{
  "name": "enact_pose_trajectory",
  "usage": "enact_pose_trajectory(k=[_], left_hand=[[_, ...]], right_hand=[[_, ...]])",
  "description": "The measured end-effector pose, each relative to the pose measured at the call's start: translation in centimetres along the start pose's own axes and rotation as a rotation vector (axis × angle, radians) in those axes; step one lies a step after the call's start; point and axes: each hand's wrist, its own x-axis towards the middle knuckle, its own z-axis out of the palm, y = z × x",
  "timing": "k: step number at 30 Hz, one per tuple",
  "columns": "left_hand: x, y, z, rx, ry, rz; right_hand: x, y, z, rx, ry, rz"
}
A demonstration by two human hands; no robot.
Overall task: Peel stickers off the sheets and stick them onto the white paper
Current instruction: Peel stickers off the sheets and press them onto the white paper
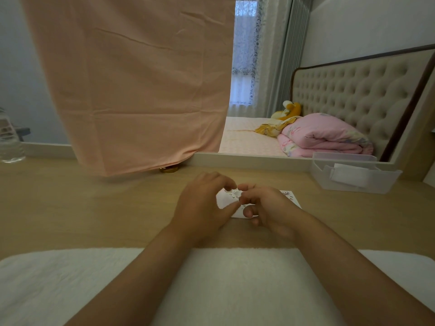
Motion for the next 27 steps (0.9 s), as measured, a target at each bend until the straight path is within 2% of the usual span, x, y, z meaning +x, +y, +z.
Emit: enact_pose_trajectory(k=[6,9,12,14,17,19,23,27], left_hand=[[0.1,-0.2,1.0,0.051,0.032,0.11],[0.2,-0.1,1.0,0.058,0.052,0.099],[0.0,0.3,1.0,-0.088,0.041,-0.088],[-0.1,0.5,1.2,-0.226,0.022,-0.225],[0.0,1.1,1.0,-0.567,0.031,-0.494],[0.2,1.4,0.8,-0.705,0.017,-0.625],[0.3,1.7,0.6,-0.722,-0.049,-0.716],[0.3,1.8,0.7,-0.737,-0.054,-0.735]], right_hand=[[-0.2,0.0,-0.3,0.025,-0.098,0.03],[-0.3,-0.1,-0.5,0.03,-0.139,0.042],[-0.6,-0.3,-0.5,0.065,-0.198,0.05],[-0.7,-0.4,-0.5,0.076,-0.161,0.032],[-0.6,-0.4,-0.4,-0.091,0.017,-0.146],[-0.6,-0.2,-0.4,-0.257,0.103,-0.299],[-0.8,0.2,-0.2,-0.402,0.148,-0.476],[-0.6,0.2,-0.2,-0.42,0.17,-0.541]])
